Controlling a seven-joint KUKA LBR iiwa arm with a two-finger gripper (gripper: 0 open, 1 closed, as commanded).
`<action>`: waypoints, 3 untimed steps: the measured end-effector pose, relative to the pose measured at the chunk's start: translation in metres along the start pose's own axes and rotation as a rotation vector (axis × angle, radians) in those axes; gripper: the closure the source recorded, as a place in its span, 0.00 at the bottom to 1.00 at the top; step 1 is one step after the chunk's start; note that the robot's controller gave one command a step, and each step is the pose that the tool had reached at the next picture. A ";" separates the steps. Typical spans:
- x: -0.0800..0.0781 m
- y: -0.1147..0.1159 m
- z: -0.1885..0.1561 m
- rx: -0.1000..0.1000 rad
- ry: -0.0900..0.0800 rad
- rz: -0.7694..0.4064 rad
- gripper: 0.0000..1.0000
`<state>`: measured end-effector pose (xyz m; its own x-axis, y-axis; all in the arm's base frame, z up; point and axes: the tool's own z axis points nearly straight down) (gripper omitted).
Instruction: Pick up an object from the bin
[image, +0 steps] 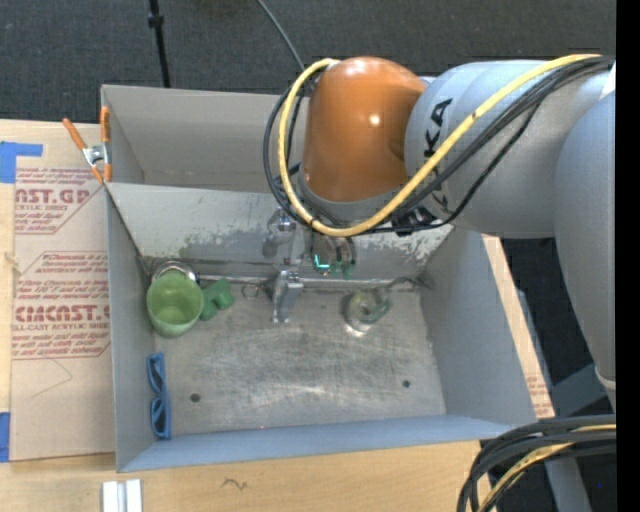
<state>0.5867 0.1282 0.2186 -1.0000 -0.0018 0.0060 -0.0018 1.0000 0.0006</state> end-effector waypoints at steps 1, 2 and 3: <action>0.000 0.042 0.127 -0.001 -0.012 -0.073 0.00; -0.013 0.091 0.135 0.009 -0.034 -0.285 0.00; 0.005 0.117 0.114 0.000 -0.011 -0.657 0.00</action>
Offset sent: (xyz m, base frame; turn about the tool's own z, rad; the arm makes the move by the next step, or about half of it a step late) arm -0.0016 0.0407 -0.1249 -0.0718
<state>0.5812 0.2453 0.1043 -0.7904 -0.6125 -0.0059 -0.6125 0.7904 0.0001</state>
